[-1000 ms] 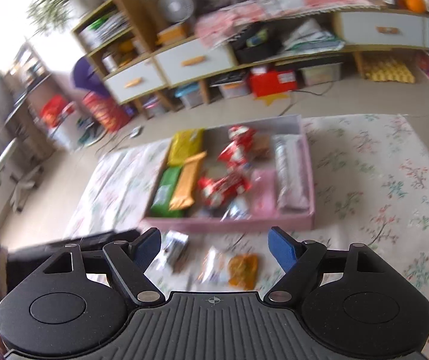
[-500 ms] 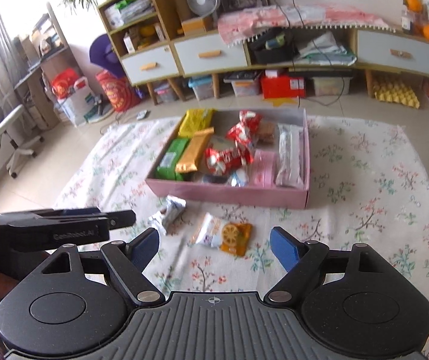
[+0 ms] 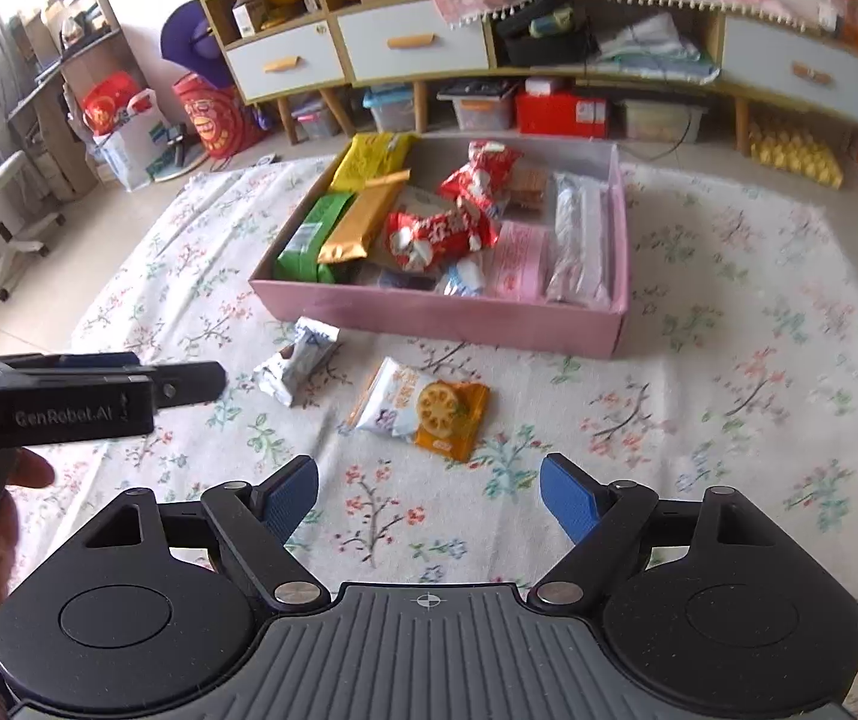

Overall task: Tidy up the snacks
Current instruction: 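Open both tools and withdraw them toward the last snacks, then grasp truffle chocolate with left tool while right tool grasps lotus biscuit pack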

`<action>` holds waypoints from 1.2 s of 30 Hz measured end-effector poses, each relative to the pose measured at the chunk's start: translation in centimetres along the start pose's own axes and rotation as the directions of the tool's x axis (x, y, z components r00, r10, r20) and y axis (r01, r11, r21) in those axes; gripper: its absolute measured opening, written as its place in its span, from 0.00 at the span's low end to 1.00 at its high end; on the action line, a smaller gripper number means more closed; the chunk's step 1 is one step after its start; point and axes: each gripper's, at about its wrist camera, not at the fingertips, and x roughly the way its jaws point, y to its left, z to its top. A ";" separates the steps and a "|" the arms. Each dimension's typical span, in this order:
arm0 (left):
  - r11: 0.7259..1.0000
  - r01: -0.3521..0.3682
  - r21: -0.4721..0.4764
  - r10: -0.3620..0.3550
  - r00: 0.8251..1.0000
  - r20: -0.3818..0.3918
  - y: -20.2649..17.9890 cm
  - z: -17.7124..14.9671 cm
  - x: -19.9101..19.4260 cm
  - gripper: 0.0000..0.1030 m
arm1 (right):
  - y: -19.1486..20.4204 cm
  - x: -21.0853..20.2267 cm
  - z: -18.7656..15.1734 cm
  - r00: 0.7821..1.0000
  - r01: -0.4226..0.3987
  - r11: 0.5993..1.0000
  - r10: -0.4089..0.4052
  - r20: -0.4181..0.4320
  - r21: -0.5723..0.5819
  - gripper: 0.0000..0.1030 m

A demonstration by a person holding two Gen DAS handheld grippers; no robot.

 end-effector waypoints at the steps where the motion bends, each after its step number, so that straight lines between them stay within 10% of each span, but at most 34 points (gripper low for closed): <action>1: 1.000 -0.002 -0.004 0.002 1.000 -0.010 0.2 0.0 0.3 0.77 | -0.2 0.2 0.0 1.000 0.005 1.000 -0.005 -0.007 0.011 0.81; 13: 0.999 0.015 -0.034 -0.017 0.998 -0.067 0.9 0.4 4.0 0.80 | -0.7 3.3 -0.1 0.997 0.074 0.997 -0.075 -0.025 -0.028 0.81; 23: 0.999 0.020 0.039 -0.018 0.998 -0.053 0.6 0.2 6.2 0.33 | 0.2 6.1 -0.6 0.994 0.095 0.965 -0.081 0.067 -0.244 0.81; 36: 0.996 0.069 -0.057 -0.073 0.995 -0.071 2.7 0.2 4.6 0.30 | 1.5 8.9 -0.3 0.994 0.027 0.866 0.029 0.105 -0.500 0.80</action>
